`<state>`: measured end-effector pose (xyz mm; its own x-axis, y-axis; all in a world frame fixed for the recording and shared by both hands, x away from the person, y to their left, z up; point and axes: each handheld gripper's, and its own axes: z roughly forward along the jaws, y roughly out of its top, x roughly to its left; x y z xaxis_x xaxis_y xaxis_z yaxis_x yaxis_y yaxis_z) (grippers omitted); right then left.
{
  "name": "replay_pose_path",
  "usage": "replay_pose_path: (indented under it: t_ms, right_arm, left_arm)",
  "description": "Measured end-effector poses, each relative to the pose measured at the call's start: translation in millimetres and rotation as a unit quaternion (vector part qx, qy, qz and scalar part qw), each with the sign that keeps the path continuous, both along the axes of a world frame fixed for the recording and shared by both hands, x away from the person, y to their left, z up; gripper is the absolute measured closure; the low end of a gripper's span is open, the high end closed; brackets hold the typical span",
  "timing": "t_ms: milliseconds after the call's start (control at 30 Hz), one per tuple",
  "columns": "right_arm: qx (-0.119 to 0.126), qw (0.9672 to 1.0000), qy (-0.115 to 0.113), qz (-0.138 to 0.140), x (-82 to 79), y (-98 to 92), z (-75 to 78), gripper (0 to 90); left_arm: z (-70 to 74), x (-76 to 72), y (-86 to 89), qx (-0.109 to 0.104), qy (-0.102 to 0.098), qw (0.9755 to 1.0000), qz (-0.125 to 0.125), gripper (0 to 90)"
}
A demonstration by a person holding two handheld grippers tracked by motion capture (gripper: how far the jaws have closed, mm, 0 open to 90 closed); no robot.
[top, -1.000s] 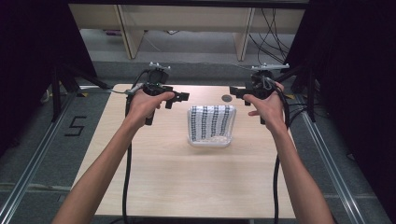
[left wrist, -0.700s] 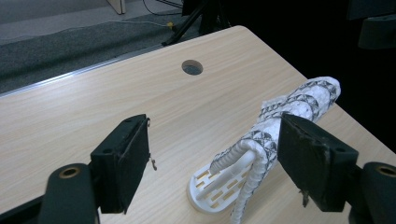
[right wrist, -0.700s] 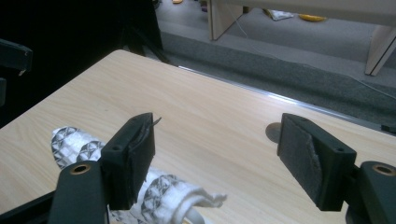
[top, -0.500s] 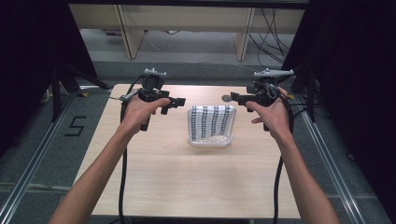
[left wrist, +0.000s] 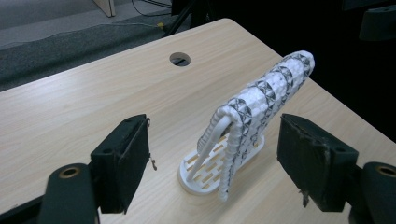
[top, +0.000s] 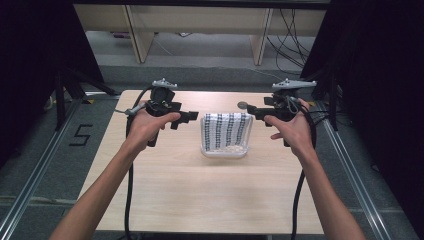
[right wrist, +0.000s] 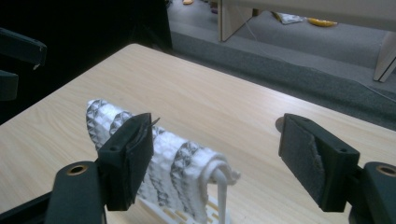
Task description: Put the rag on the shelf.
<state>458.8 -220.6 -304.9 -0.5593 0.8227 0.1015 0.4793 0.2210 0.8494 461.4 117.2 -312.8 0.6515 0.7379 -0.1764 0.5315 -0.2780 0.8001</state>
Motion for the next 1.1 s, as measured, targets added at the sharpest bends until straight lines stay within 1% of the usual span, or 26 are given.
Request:
replay_pose_path:
  t_ms: [33,67,133,167,200,233,267,367,400,433,467,500,533,567,600,633,700,733,767,833,900,933,1033,1067,1100]
  right_arm:
    - [-0.010,0.9999,-0.009,0.002,-1.1,-0.9,1.0,26.9]
    - [0.002,1.0000,-0.003,0.002,-2.8,0.1,0.8,26.9]
    - [0.005,1.0000,-0.003,0.002,-4.0,0.5,1.1,26.9]
    - [0.004,1.0000,-0.005,0.002,-5.0,1.1,1.0,26.9]
    - [-0.001,0.9999,-0.008,0.008,-6.8,0.8,2.3,26.7]
    - [-0.001,0.9999,-0.008,0.008,-6.8,0.8,2.3,26.7]
    - [0.005,0.9999,-0.009,0.006,-8.9,1.9,1.7,26.7]
    - [0.004,0.9999,-0.005,0.010,-10.3,2.5,1.8,26.7]
    - [-0.002,0.9998,-0.013,0.013,-10.9,2.2,1.1,26.6]
    - [-0.002,0.9998,-0.013,0.013,-10.9,2.2,1.1,26.6]
    - [0.004,0.9999,-0.006,0.011,-13.1,3.5,0.7,26.6]
    - [-0.003,0.9998,-0.015,0.012,-13.4,3.2,0.3,26.5]
    - [0.002,0.9999,-0.003,0.011,-15.5,4.1,0.4,26.6]
    - [-0.002,0.9999,-0.011,0.013,-15.8,3.8,-0.5,26.6]
    - [-0.002,0.9999,-0.011,0.013,-15.8,3.8,-0.5,26.6]
    - [0.006,0.9999,-0.003,0.015,-18.0,5.1,-1.3,26.5]
    - [0.001,0.9998,-0.008,0.018,-19.5,4.8,-2.5,26.5]
    - [0.001,0.9998,-0.008,0.018,-19.5,4.8,-2.5,26.5]
    - [0.003,0.9998,-0.013,0.017,-20.0,4.8,-3.5,26.5]
    - [0.005,0.9998,-0.008,0.018,-24.0,4.7,-4.6,26.4]
    - [0.002,0.9998,-0.006,0.019,-25.2,4.0,-4.7,26.4]
    - [0.006,0.9997,-0.008,0.022,-25.8,4.1,-6.0,26.3]
    - [0.004,0.9997,-0.011,0.020,-29.0,4.4,-7.9,26.3]
    - [0.001,0.9997,-0.008,0.025,-29.8,3.6,-8.4,26.3]
    - [-0.003,0.9996,-0.010,0.027,-31.6,3.0,-8.7,26.3]
  left_arm:
    - [-0.5,-1.7,-0.2,0.001,-0.003,1.0000,0.002,24.8]
    - [-0.7,-2.6,0.4,0.002,-0.003,1.0000,0.000,24.8]
    - [-1.0,-3.6,0.8,0.001,-0.002,1.0000,-0.001,24.8]
    - [-1.0,-4.5,1.1,0.002,-0.003,1.0000,-0.001,24.6]
    - [-0.5,-6.9,2.1,-0.001,-0.006,1.0000,0.000,24.6]
    - [-0.5,-6.9,2.1,-0.001,-0.006,1.0000,0.000,24.6]
    - [-0.3,-8.9,3.3,0.000,-0.007,1.0000,-0.003,24.6]
    - [-0.3,-11.0,3.4,0.002,-0.008,1.0000,-0.005,24.6]
    - [-0.3,-12.4,3.7,0.002,-0.009,0.9999,-0.006,24.6]
    - [-0.3,-13.6,3.7,0.001,-0.009,0.9999,-0.006,24.6]
    - [-0.4,-14.6,3.8,-0.001,-0.010,0.9999,-0.008,24.6]
    - [-0.2,-15.7,4.1,0.003,-0.010,0.9999,-0.009,24.6]
    - [-0.5,-18.1,4.4,0.000,-0.012,0.9999,-0.010,24.6]
    - [-0.5,-19.3,4.9,0.002,-0.013,0.9999,-0.011,24.6]
    - [-0.5,-19.3,4.9,0.002,-0.013,0.9999,-0.011,24.6]
    - [-0.5,-21.7,5.3,0.003,-0.013,0.9998,-0.011,24.6]
    - [-0.7,-22.8,5.7,0.004,-0.015,0.9998,-0.013,24.6]
    - [-1.0,-24.0,5.9,0.004,-0.015,0.9998,-0.013,24.6]
    - [-1.4,-25.4,6.3,0.005,-0.015,0.9998,-0.015,24.6]
    - [-2.9,-29.4,7.3,0.006,-0.017,0.9997,-0.017,24.5]
    - [-3.4,-30.8,7.8,0.006,-0.018,0.9997,-0.018,24.4]
    - [-4.0,-31.7,8.3,0.006,-0.018,0.9997,-0.018,24.4]
    - [-6.5,-35.1,9.1,0.007,-0.017,0.9996,-0.020,24.4]
    - [-7.6,-36.0,9.2,0.006,-0.019,0.9996,-0.021,24.4]
    - [-8.3,-37.1,9.6,0.007,-0.017,0.9996,-0.022,24.4]
